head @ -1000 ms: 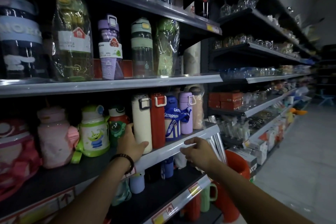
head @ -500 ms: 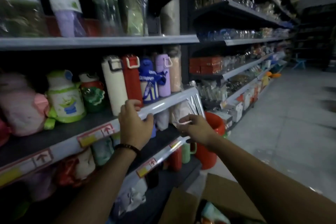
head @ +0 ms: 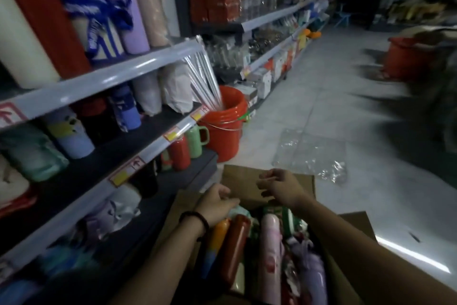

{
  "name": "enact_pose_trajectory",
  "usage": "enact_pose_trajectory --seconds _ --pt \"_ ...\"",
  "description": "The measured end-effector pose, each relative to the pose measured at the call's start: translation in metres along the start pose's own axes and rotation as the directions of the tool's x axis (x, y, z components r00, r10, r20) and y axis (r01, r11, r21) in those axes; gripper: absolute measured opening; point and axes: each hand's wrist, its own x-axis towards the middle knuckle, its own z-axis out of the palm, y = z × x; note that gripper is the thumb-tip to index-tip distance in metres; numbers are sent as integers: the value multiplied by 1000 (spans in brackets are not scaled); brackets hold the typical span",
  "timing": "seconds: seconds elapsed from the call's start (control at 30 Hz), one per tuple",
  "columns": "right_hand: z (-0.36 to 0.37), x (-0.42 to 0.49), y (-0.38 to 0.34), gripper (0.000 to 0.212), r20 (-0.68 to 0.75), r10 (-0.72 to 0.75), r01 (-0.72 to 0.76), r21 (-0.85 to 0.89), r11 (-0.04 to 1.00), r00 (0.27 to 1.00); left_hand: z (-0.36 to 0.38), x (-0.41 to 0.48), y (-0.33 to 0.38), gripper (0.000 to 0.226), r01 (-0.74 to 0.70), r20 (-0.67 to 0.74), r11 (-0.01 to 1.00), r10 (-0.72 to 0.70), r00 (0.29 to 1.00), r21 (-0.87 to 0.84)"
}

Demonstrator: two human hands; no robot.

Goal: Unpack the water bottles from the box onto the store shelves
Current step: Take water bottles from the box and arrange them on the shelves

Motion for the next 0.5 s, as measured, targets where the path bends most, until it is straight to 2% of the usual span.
enact_pose_trajectory --seconds 0.13,0.23,0.3,0.37,0.43,0.5 --pt "-6 3 62 19 -100 152 -152 9 988 983 50 20 -44 29 63 -21 996 -62 998 56" --pt "2 -2 102 12 -188 190 -204 -59 977 964 86 47 -101 46 133 -112 977 -116 987 166" --pt "11 -8 123 28 -232 241 -281 -157 947 942 99 55 -130 59 182 -122 934 -151 981 307" --pt "21 -11 142 40 -292 257 -322 -200 925 921 105 45 -136 83 230 -137 882 -189 972 412" --pt "28 -10 156 53 -328 289 -366 -204 908 899 112 35 -136 98 239 -169 869 -183 969 433" --pt "35 -4 169 73 -335 341 -425 -223 877 879 120 31 -138 101 237 -188 848 -165 968 475"
